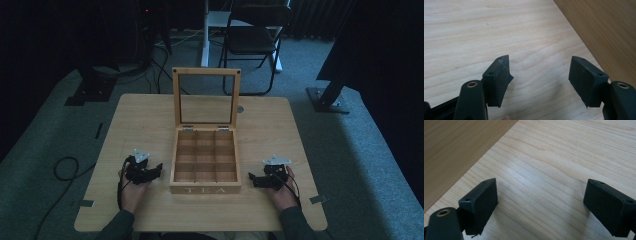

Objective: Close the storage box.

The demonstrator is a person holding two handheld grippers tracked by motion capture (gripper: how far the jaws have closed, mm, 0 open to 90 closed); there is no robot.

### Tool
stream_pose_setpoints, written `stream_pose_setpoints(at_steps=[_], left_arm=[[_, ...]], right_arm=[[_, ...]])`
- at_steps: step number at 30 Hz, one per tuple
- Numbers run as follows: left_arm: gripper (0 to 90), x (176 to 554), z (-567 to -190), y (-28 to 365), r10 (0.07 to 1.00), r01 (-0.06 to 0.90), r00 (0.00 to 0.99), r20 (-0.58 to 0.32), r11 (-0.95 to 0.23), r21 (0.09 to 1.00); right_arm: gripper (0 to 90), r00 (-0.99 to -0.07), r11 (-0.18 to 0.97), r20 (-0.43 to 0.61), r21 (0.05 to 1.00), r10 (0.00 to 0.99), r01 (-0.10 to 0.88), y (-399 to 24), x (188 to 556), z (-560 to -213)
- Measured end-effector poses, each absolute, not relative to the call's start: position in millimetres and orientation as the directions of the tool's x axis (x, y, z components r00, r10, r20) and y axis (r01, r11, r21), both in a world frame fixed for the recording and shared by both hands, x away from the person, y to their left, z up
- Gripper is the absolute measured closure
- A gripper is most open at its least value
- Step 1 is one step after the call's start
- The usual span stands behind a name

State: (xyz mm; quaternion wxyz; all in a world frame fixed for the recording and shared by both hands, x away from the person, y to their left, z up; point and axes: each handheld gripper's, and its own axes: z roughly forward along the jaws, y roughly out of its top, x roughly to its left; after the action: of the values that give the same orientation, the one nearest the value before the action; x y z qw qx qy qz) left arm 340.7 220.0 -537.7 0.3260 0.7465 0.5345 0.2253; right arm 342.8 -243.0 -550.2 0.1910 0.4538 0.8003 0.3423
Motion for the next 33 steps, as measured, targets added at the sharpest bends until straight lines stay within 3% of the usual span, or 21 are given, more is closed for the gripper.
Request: stream_pose_setpoints(at_steps=[11, 21, 25, 33], left_arm=[[36.1, 338.4, -536.1, 214.0, 0.944, 0.651, 0.329, 0.006, -0.232, 0.723], [40.7, 340.5, -529.1, 221.8, 0.955, 0.653, 0.296, -0.032, -0.178, 0.736], [39.9, 344.2, -521.3, 227.3, 0.952, 0.665, 0.289, -0.098, -0.126, 0.736], [38.2, 351.0, -511.1, 231.2, 0.932, 0.654, 0.336, -0.136, -0.127, 0.745]], right_arm=[[12.0, -0.519, 0.354, 0.008, 0.722, 0.855, 0.594, -246.0, 341.6, -550.3], [11.9, -0.524, 0.359, 0.006, 0.722, 0.851, 0.592, -247.2, 342.6, -550.3], [11.9, -0.533, 0.365, 0.006, 0.722, 0.846, 0.587, -248.0, 341.7, -550.4], [11.9, -0.540, 0.371, 0.004, 0.723, 0.842, 0.583, -248.9, 338.3, -550.4]])
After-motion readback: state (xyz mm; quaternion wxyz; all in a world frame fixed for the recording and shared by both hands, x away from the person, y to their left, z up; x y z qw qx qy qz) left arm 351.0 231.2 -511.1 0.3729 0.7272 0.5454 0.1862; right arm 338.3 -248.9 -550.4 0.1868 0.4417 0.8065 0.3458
